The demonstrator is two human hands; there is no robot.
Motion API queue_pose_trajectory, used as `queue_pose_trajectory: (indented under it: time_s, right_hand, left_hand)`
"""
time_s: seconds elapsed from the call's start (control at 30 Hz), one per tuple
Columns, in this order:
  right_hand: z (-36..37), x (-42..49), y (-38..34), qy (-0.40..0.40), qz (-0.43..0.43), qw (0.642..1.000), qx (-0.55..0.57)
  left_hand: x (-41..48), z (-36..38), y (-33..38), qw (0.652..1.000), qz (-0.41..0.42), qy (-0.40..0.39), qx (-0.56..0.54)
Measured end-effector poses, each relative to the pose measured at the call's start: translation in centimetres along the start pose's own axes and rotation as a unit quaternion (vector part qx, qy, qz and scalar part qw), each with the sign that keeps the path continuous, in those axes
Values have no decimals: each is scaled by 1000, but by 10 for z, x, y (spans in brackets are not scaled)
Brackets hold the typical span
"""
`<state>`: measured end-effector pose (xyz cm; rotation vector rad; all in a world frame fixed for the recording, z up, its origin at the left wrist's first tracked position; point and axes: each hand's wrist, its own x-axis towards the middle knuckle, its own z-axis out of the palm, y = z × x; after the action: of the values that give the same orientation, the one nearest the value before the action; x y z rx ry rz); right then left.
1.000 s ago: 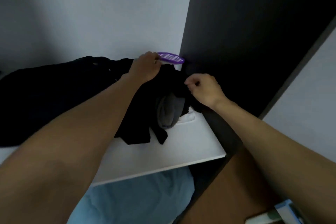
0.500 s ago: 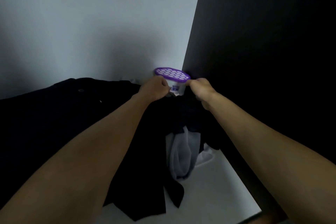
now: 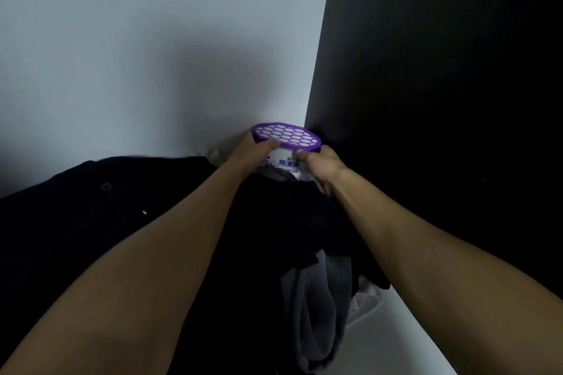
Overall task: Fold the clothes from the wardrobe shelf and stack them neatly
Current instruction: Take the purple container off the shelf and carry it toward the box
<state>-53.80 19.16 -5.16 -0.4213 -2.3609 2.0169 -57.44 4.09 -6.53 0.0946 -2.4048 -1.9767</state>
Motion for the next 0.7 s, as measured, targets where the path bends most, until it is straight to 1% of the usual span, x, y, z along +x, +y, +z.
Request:
queue_pose_trajectory:
  time_s: [0.1,0.17,0.27,0.37,0.47,0.53,0.63,0.7]
  right_hand:
    - [1,0,8,38,-62,997,9]
    - [2,-8,2,41,-110,992,41]
    - [0,-28,-24,15,-147,983,110]
    - [-10,-57,-49,-25,-161,974,161]
    - [-26,-95,-60,-106,-135,963,206]
    - [-38,-118,-60,-141,-104,950,260]
    - [-55,-153,-58,-173,-50,920,347]
    - [-63,-170,-49,-175,-18,912,371]
  left_hand:
    - [-3,-4,12,999,29,-5,-26]
    - [-14,-6,26,997,51,-3,-65]
    - [-41,-10,50,987,78,-7,-138]
    - [-76,-16,70,984,85,-32,-151]
    - [-112,-23,89,972,101,-38,-207]
    - [-137,-27,99,971,113,-33,-210]
    - [-179,-25,106,973,106,-11,-207]
    - [-209,-19,105,974,97,10,-204]
